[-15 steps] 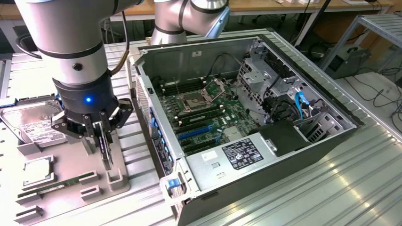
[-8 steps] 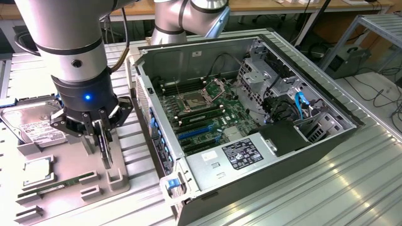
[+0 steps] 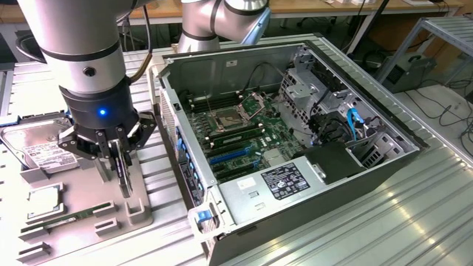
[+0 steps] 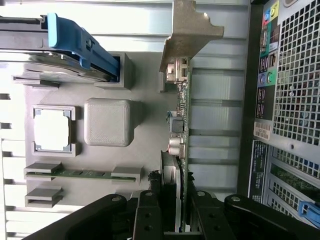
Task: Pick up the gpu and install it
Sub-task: 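Pick up the gpu and move the gpu toward the slot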
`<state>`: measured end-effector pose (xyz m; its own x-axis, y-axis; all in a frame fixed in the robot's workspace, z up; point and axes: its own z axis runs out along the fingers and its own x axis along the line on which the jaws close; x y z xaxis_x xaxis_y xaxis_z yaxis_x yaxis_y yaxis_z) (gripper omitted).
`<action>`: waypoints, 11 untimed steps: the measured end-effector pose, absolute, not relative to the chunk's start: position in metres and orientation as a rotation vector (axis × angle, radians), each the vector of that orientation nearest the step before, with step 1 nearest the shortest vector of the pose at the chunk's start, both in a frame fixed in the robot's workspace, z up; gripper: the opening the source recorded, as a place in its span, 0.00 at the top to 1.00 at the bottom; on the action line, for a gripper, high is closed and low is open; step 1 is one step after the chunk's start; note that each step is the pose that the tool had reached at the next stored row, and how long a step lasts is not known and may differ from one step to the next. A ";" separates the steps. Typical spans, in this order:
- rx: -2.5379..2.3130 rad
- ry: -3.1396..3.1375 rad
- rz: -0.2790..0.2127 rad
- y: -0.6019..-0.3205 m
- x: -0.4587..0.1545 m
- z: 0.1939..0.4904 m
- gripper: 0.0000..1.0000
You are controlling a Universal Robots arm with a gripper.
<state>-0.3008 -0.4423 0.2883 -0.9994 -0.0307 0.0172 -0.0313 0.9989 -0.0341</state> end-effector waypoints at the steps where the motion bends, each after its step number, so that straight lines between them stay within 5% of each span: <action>1: 0.049 -3.124 0.054 -0.442 -0.301 0.289 0.72; 11: 0.049 -3.124 0.054 -0.442 -0.301 0.295 0.72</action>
